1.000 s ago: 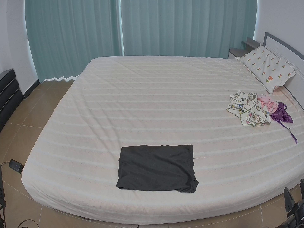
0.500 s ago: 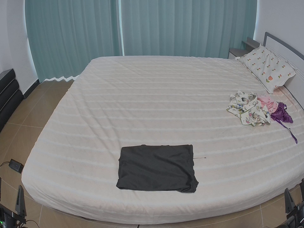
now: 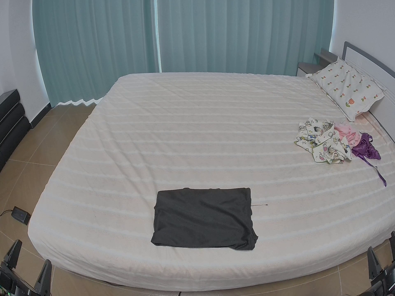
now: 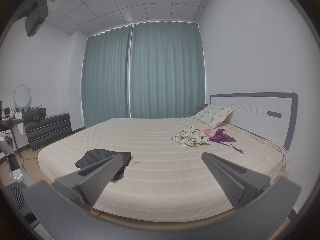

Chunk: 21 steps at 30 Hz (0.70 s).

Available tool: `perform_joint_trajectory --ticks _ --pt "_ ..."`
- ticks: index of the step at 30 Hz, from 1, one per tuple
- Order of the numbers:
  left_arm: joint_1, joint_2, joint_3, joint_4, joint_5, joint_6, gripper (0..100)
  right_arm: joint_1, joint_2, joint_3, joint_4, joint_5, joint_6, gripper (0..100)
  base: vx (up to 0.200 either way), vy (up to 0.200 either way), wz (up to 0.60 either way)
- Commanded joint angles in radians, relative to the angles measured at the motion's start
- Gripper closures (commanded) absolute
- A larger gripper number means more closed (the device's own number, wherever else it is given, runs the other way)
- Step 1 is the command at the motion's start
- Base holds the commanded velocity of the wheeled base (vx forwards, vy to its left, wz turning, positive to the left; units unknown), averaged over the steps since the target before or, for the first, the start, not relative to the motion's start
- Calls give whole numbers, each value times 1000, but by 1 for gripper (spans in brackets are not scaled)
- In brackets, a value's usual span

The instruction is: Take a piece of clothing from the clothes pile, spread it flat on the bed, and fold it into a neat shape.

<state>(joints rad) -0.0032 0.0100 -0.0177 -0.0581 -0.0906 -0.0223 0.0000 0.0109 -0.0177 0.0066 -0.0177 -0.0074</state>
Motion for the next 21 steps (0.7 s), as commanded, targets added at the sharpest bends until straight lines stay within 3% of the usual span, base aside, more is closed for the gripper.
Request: perform_joint_trajectory --ticks 1,9,21 --pt "0 -4 18 3 -3 -44 0 0 -11 12 0 1 0 0 0 0 0" --pt "2 -8 18 75 86 10 0 3 -11 12 0 2 0 0 0 0 0" --pt "2 -8 18 60 86 18 0 0 -11 12 0 2 0 0 0 0 0"
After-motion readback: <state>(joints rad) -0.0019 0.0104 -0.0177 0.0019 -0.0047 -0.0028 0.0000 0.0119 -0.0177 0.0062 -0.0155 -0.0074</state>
